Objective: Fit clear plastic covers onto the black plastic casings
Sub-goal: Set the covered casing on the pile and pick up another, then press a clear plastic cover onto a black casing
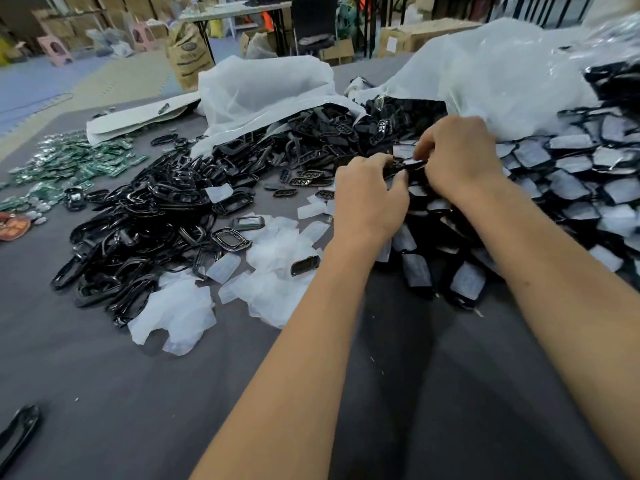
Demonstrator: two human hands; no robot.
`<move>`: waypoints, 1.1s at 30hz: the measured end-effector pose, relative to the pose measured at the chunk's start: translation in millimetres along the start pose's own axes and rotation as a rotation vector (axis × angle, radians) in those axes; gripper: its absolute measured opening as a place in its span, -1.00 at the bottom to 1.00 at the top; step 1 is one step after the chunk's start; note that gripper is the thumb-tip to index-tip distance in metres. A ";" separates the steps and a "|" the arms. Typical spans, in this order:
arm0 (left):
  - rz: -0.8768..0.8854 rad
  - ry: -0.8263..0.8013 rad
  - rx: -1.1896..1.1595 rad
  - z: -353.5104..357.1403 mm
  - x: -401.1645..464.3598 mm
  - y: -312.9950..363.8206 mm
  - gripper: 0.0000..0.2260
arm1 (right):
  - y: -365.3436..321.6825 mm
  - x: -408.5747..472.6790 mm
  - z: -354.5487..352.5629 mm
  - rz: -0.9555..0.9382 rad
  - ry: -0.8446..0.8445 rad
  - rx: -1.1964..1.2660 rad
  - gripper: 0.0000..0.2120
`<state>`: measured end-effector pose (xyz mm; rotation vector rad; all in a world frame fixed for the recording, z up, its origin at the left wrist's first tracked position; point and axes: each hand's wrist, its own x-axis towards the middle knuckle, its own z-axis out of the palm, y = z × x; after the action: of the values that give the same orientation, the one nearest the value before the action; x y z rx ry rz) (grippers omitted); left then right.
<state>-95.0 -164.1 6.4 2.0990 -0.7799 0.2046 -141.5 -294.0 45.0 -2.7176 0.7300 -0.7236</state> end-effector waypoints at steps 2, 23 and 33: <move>0.004 0.046 0.004 -12.2 -6.9 -9.9 -0.76 | -4.3 2.8 -1.6 -0.023 0.019 0.000 -0.62; -0.241 0.084 0.353 -120.1 -47.5 -137.4 -0.74 | -148.6 -16.2 114.7 -0.480 -0.478 -0.193 -0.62; -0.219 0.119 0.437 -115.3 -43.3 -139.4 -0.87 | -133.1 -30.8 113.6 -0.307 -0.093 0.473 -0.60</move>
<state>-30.7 5.6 -34.7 2.5354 -0.4563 0.4053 -51.9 -154.3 -18.3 -2.4188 0.0948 -0.7174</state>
